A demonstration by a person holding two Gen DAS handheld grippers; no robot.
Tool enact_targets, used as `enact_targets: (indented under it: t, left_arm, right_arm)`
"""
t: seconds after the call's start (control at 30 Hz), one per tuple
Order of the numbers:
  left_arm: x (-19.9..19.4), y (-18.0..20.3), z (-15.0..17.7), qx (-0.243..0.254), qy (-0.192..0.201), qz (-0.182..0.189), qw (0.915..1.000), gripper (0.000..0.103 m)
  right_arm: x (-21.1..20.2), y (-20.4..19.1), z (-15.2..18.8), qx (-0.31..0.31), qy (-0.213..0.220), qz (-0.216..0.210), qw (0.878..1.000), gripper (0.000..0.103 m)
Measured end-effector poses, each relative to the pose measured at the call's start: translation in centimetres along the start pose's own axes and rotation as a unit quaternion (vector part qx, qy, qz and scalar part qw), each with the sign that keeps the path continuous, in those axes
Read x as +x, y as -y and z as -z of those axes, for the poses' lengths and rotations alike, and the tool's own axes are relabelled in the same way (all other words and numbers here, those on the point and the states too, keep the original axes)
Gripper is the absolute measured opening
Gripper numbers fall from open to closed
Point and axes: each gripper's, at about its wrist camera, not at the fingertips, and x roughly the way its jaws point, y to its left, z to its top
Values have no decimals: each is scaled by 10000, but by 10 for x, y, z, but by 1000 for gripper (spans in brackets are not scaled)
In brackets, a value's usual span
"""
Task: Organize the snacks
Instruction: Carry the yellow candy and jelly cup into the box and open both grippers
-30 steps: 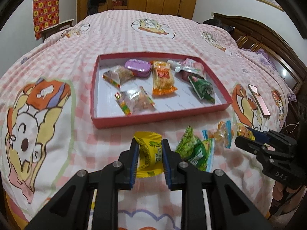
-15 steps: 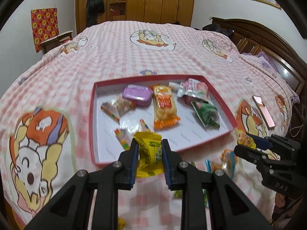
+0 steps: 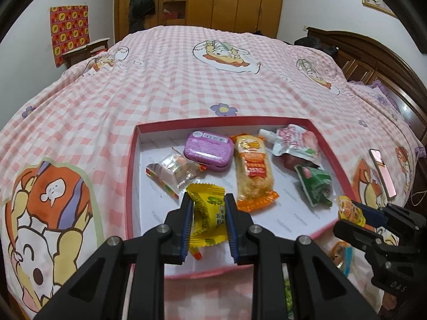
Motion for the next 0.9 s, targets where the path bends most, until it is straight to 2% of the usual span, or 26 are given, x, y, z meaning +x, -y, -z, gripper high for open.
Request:
enact_targets:
  t: [0.3, 0.6, 0.9]
  left_arm:
    - [26, -14, -5, -204, -135, -56, 9997, 24]
    - [40, -21, -6, -244, -155, -269, 9992, 24]
    - [46, -28, -5, -338, -159, -295, 9989, 24]
  right_arm:
    - [23, -4, -11, -2, -101, -5, 9999, 38]
    - [42, -7, -19, -10, -155, -15, 9999, 38]
    - [56, -6, -24, 38, -171, -5, 9998, 38]
